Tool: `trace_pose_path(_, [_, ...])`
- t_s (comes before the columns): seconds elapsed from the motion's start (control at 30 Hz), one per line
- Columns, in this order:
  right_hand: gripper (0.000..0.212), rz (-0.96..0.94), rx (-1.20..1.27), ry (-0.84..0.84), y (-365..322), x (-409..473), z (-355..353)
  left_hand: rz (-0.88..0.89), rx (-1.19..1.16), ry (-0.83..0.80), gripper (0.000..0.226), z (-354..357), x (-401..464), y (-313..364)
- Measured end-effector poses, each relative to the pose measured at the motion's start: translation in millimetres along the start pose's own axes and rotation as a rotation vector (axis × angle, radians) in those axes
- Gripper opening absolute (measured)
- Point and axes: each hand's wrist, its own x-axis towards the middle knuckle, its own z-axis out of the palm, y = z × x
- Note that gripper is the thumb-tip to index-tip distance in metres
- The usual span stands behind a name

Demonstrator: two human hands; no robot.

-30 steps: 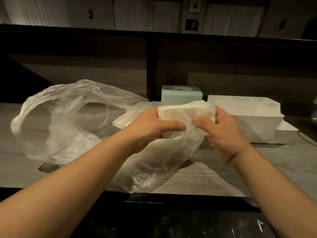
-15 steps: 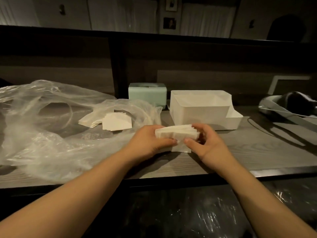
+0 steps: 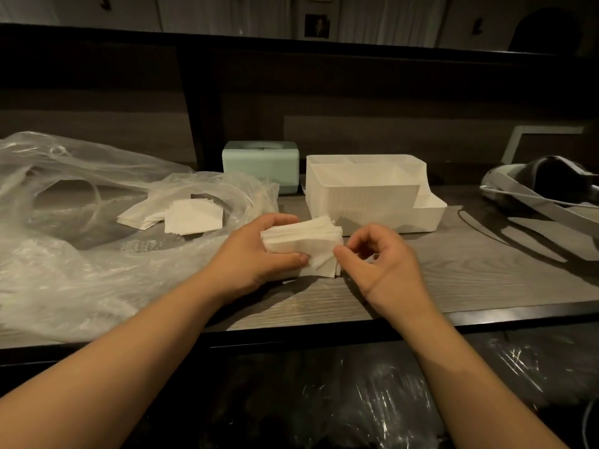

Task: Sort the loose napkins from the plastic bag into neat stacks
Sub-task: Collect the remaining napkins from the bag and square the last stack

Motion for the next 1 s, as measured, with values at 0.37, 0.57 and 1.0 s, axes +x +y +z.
trace_pose_path(0.37, [0.034, 0.083, -0.012, -0.043, 4.1, 2.2, 4.7, 0.019, -0.012, 0.003, 0.06, 4.6, 2.5, 0.4])
trace_pose_path(0.57, [0.113, 0.145, 0.081, -0.395, -8.5, 3.4, -2.2, 0.048, -0.011, -0.136, 0.081, 2.0, 1.2, 0.0])
trace_pose_path(1.0, [0.069, -0.411, -0.653, -0.23, -42.8, -1.5, 5.5, 0.025, -0.026, -0.188, 0.096, -0.3, 5.6, -4.1])
